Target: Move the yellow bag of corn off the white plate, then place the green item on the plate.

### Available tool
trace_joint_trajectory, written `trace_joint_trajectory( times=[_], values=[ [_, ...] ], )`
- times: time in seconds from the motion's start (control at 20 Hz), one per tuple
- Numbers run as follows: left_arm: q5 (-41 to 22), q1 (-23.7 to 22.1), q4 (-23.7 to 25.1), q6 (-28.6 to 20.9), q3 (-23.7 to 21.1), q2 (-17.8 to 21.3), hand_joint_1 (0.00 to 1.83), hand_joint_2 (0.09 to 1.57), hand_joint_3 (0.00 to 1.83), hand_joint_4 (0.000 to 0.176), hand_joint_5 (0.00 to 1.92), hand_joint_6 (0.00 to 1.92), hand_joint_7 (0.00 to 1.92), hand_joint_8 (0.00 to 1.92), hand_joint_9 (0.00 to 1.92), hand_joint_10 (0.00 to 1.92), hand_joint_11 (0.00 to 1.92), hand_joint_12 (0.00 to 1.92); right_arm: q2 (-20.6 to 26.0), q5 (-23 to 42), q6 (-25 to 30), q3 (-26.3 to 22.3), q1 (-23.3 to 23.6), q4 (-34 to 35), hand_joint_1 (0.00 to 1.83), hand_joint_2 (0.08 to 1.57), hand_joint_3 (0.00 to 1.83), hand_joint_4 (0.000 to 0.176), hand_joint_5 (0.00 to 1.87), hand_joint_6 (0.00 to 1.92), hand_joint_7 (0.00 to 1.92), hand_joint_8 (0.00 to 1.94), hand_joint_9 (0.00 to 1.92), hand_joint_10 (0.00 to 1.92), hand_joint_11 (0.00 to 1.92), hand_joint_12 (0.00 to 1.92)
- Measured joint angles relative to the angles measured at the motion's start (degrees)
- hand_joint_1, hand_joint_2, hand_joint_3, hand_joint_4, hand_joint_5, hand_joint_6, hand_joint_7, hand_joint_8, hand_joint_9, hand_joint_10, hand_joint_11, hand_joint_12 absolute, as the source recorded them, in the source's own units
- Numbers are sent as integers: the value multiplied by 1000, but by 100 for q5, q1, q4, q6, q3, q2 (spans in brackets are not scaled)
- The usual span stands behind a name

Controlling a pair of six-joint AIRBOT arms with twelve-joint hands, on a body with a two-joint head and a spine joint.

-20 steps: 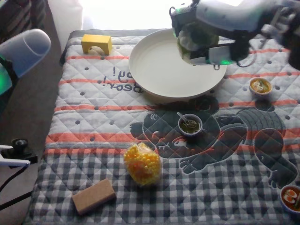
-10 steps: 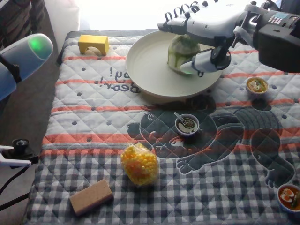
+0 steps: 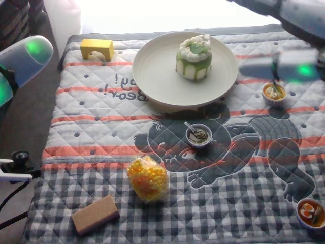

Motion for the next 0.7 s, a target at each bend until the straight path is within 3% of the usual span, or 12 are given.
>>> trace_joint_trajectory(
  times=[0.05, 0.1, 0.2, 0.25, 0.35, 0.4, 0.45, 0.5, 0.55, 0.6, 0.65, 0.7],
  values=[
    [-55, 0, -13, -4, -24, 0, 522, 1336, 0, 71, 41, 1, 14, 5, 0, 0, 0, 0, 149, 243, 0, -177, -199, 2, 386, 1182, 8, 154, 0, 0, 0, 0, 0, 0, 0, 54],
    [-114, 2, -17, -2, -22, 0, 546, 1321, 0, 82, 28, 0, 14, 4, 0, 0, 0, 0, 354, 608, 0, -422, -516, 48, 375, 1180, 5, 112, 0, 0, 0, 0, 0, 0, 0, 10],
    [-181, 2, -72, -2, -22, 0, 538, 1312, 0, 99, 4, 0, 2, 0, 0, 0, 0, 0, 605, 1226, 2, -680, -951, 201, 324, 1158, 0, 86, 0, 0, 0, 0, 0, 0, 0, 0],
    [-216, 22, -116, -4, -22, 0, 535, 1316, 0, 67, 0, 0, 0, 0, 0, 0, 0, 0, 772, 1602, 0, -817, -1241, 350, 283, 1169, 2, 53, 0, 0, 0, 0, 0, 0, 2, 1],
    [-238, 24, -142, -2, -22, 4, 537, 1324, 0, 68, 0, 0, 0, 0, 0, 0, 0, 0, 1016, 2120, -2, -1051, -1657, 581, 377, 1187, 7, 85, 0, 0, 0, 0, 0, 0, 0, 0],
    [-271, 24, -103, -2, -24, 20, 537, 1324, 0, 68, 0, 0, 0, 0, 0, 0, 0, 0, 1108, 2371, -2, -1139, -1823, 625, 377, 1187, 7, 85, 0, 0, 0, 0, 0, 0, 0, 0],
    [-291, 24, -98, -4, -59, 52, 460, 1316, 0, 112, 0, 0, 0, 0, 0, 0, 0, 0, 1167, 2592, -2, -1213, -1971, 660, 430, 1200, 10, 115, 0, 0, 0, 0, 0, 0, 0, 0],
    [-400, 31, -70, -2, -66, 52, 466, 1280, 0, 144, 0, 0, 0, 0, 0, 0, 2, 2, 1224, 2905, 0, -1296, -2186, 774, 477, 1182, 0, 95, 0, 0, 0, 0, 0, 0, 0, 0],
    [-444, 42, -61, -2, -66, 52, 466, 1280, 0, 144, 0, 0, 0, 0, 0, 0, 2, 2, 1237, 3049, 0, -1325, -2273, 824, 477, 1182, 0, 95, 0, 0, 0, 0, 0, 0, 0, 0],
    [-483, 44, -70, -2, -68, 52, 461, 1265, 0, 161, 0, 0, 0, 0, 0, 0, 0, 0, 1248, 3198, -2, -1331, -2365, 879, 453, 1173, 0, 60, 0, 0, 0, 0, 0, 0, 0, 0],
    [-562, 44, -146, -4, -79, 55, 448, 1257, 0, 165, 0, 0, 0, 0, 0, 0, 0, 0, 1276, 3392, 0, -1375, -2444, 955, 434, 1157, 0, 0, 0, 0, 0, 0, 0, 0, 0, 0],
    [-634, 44, -162, -2, -76, 81, 398, 1241, 0, 165, 0, 0, 0, 0, 0, 0, 0, 0, 1403, 3558, -2, -1482, -2511, 984, 435, 1162, 0, 8, 0, 0, 0, 0, 0, 0, 0, 0]
  ],
)
